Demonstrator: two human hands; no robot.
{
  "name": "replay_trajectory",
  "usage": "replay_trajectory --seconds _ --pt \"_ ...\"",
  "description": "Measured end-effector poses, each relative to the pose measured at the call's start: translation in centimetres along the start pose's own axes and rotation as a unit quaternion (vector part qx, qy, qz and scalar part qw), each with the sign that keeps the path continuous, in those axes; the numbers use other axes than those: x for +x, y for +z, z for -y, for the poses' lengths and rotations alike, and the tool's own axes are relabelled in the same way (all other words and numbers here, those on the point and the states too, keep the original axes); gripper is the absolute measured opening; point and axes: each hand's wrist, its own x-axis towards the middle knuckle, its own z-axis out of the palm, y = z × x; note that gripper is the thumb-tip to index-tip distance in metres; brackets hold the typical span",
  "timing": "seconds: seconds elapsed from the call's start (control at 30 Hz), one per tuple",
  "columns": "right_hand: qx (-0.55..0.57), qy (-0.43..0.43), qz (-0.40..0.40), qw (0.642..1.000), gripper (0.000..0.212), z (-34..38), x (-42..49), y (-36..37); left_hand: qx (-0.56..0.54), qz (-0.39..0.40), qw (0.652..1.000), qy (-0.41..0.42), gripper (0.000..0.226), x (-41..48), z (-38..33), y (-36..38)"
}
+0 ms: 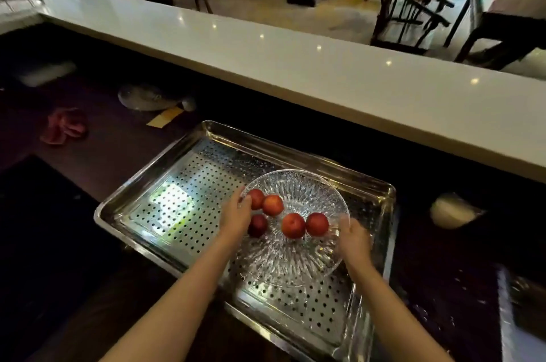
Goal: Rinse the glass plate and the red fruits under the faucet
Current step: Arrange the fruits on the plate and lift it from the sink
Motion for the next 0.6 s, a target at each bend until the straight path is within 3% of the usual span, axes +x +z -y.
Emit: replay_trajectory --seconds 0.13,0.23,0.37,0.5,0.6 --pt "-0.158 -0.048 -0.022 0.986 0.027 0.0 1.2 0.8 0.039 -0.011 0.999 -0.020 0.036 1.2 1.5 0.4" --pt "-0.313 -0.076 -0.003 0.947 0.018 -0.6 2.0 0.9 0.064 -0.010 0.998 -0.008 0.035 1.5 2.6 0.6" --pt "-0.385 -0.057 0.005 0.921 0.016 -0.4 2.6 0.8 0.112 -0.026 0.993 0.003 0.039 1.4 3.4 1.0" --pt "-0.514 -0.085 0.043 0.852 0.015 0.8 2.5 0.1 0.133 -0.015 0.991 0.005 0.043 1.4 3.6 1.0" --pt "-0.524 -0.077 0.059 0.846 0.022 1.6 2.9 -0.3 0.147 0.006 0.989 0.007 0.047 1.2 3.3 0.8"
